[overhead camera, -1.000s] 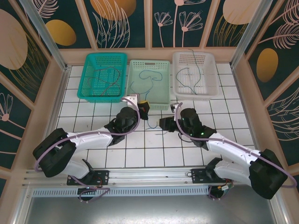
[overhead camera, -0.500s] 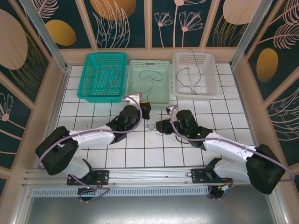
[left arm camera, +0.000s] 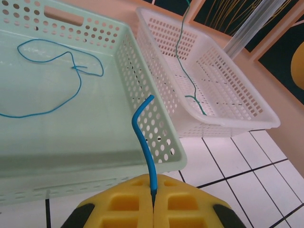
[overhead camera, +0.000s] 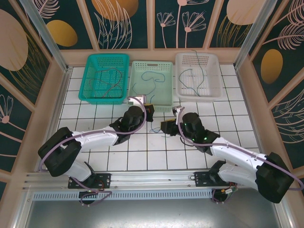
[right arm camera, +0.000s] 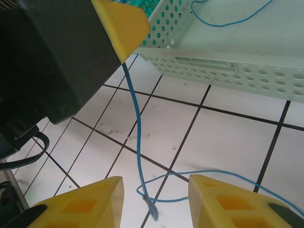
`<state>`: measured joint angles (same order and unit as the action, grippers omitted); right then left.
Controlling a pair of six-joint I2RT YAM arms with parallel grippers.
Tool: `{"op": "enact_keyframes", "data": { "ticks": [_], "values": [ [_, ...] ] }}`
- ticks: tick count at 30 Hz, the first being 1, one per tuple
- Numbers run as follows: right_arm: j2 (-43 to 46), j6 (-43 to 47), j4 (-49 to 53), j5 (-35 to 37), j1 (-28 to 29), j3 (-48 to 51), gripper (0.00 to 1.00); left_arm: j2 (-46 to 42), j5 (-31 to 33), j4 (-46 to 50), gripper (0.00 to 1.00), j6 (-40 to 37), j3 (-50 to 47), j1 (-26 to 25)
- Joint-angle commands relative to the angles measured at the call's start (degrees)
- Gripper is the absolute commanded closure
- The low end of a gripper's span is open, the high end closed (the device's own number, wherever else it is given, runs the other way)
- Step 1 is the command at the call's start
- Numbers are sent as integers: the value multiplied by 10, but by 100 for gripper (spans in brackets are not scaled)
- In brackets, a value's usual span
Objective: Untangle the cables
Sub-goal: Untie the cable from multiple cables.
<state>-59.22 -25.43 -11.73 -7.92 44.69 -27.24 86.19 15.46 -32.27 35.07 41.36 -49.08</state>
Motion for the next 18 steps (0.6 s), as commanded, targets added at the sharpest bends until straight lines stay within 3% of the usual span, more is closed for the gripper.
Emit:
{"op": "enact_keyframes", "data": {
  "ticks": [1,11,14,18],
  "values": [
    [6,12,-14,-3,2,6,58,7,-8,3,94,13,18,3],
    [-55,2,-46,-28,4,5,59,6,-22,-8,94,17,24,3],
    [-63,-2,-61,-20,4,5,67,7,-27,-15,94,18,22,3],
    [-59,-16,-84,0,5,14,87,3,-28,-32,94,21,12,3]
  ]
}}
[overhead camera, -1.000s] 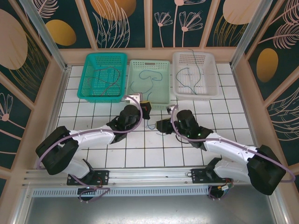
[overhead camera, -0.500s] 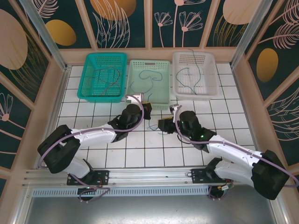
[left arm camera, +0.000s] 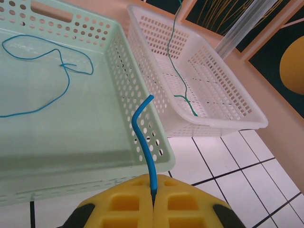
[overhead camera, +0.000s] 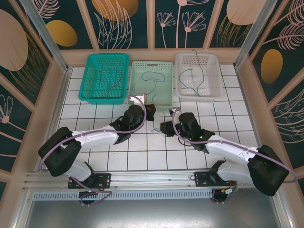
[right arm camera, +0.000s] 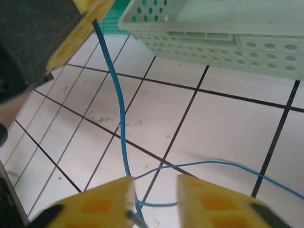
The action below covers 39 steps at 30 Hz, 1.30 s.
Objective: Untangle the cables
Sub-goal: Untie the cable from multiple cables.
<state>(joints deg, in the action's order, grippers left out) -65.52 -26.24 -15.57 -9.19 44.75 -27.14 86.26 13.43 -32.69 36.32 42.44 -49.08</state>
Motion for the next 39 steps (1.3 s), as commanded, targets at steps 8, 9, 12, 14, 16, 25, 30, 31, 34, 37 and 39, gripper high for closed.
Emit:
{"op": "enact_keyframes", "data": {
  "ticks": [8,9,12,14,16,25,30,31,34,37,39],
  "values": [
    [59,-133,-131,98,4,109,100,-48,47,-177,95,69,-89,3],
    [69,-159,-152,114,4,129,100,-50,46,-212,95,82,-104,3],
    [95,-231,-205,151,4,177,100,-44,40,-287,95,116,-126,3],
    [111,-273,-225,173,4,201,100,-30,30,-335,96,138,-135,3],
    [117,-294,-232,181,3,210,100,-14,20,-384,97,159,-142,3],
    [125,-438,-271,235,2,267,100,30,-16,-490,99,183,-153,2],
    [131,-408,-186,213,1,226,100,13,-7,-466,99,161,-156,1],
    [132,-405,-180,211,0,223,100,9,-6,-461,99,156,-156,1],
    [147,-384,-86,230,-10,191,82,-9,-9,-408,99,131,-142,1],
    [175,-325,44,265,-22,139,60,-34,-9,-287,98,94,-111,1],
    [189,-283,102,275,-30,111,42,-51,-2,-216,98,66,-96,1]
  ]
}}
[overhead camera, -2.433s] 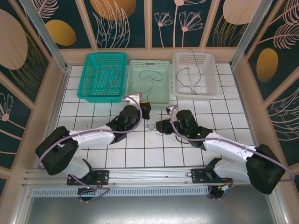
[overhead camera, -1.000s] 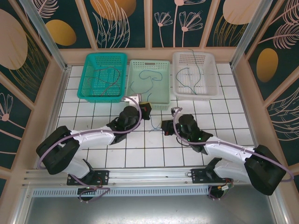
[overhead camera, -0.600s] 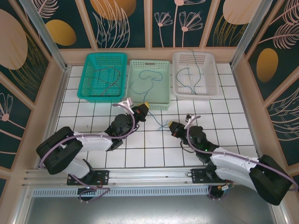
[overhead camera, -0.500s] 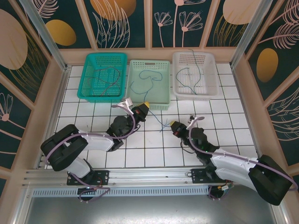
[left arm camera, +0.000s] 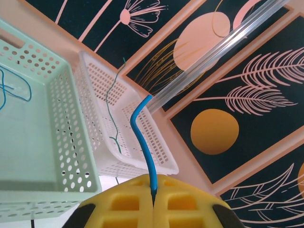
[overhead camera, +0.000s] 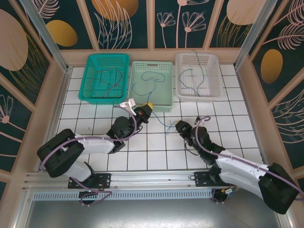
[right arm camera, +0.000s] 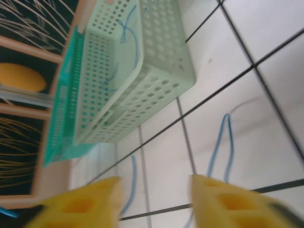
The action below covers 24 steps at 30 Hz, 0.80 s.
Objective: Untangle the cables
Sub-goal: Untie the cable from multiple cables, then place the cable into the container.
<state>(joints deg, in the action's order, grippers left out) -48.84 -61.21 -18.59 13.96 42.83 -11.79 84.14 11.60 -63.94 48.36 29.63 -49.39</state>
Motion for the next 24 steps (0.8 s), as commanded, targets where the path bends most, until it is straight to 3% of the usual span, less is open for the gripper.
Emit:
{"op": "enact_keyframes", "data": {
  "ticks": [1,4,8,10,17,24],
  "values": [
    [24,85,158,42,-19,-55,37,-38,23,135,97,-72,42,5],
    [16,111,194,11,-49,-72,30,-47,22,232,97,-111,74,5],
    [3,161,88,-104,-55,-49,32,-54,29,247,96,-115,71,4],
    [-1,182,62,-124,-44,-45,33,-57,37,249,96,-115,73,4],
    [-5,206,128,-67,-32,-68,31,-72,61,258,96,-144,80,4],
    [-15,194,102,-69,-31,-60,30,-68,105,294,91,-214,131,31]
  ]
}}
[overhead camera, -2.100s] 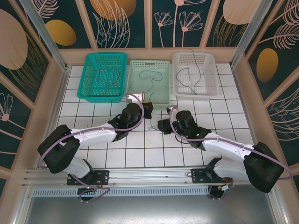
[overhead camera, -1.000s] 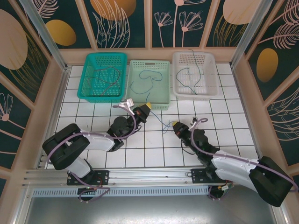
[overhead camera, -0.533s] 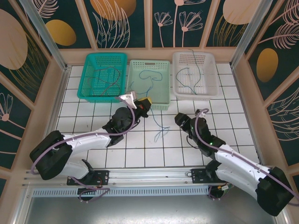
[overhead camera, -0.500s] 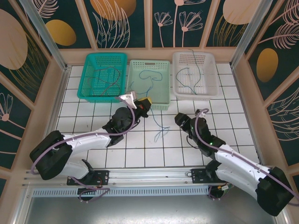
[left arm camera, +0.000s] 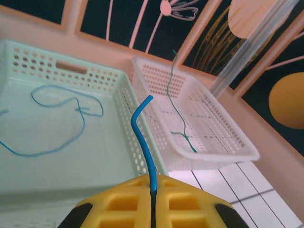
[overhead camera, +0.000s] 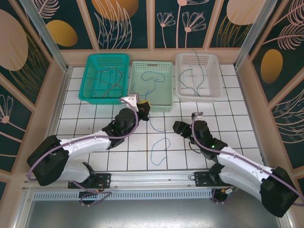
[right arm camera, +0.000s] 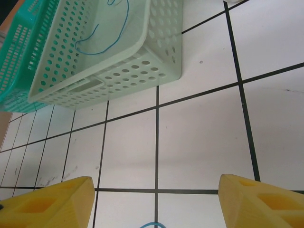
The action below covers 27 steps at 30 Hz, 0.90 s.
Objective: Untangle the cables
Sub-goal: Place the cable into the container.
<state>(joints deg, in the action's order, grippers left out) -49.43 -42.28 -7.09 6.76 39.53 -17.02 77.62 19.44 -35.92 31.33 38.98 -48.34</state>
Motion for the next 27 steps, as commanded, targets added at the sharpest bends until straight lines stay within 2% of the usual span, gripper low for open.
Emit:
{"op": "enact_keyframes", "data": {
  "ticks": [1,4,9,14,15,17,19,21,23,25,27],
  "values": [
    [-17,7,-17,-7,2,-8,30,8,7,21,90,-46,53,40],
    [-46,15,-9,-23,3,-18,32,54,-32,36,90,-68,111,90],
    [-76,28,21,-30,4,-39,34,183,-124,123,90,-76,275,162],
    [-76,45,29,-49,8,-46,35,327,-178,263,78,-94,444,185],
    [-74,55,35,-54,8,-47,36,340,-198,269,74,-94,454,185],
    [-74,76,49,-56,11,-56,39,345,-208,262,56,-88,444,185],
    [-84,87,78,-56,13,-69,42,341,-194,261,48,-84,430,185],
    [-99,91,100,-56,15,-80,43,328,-195,253,32,-80,411,185],
    [-114,93,103,-55,17,-84,45,301,-200,225,23,-74,377,184],
    [-128,89,98,-45,19,-85,46,262,-196,191,2,-72,329,179],
    [-135,80,90,-28,20,-84,48,225,-184,178,2,-82,293,168]
  ]
}}
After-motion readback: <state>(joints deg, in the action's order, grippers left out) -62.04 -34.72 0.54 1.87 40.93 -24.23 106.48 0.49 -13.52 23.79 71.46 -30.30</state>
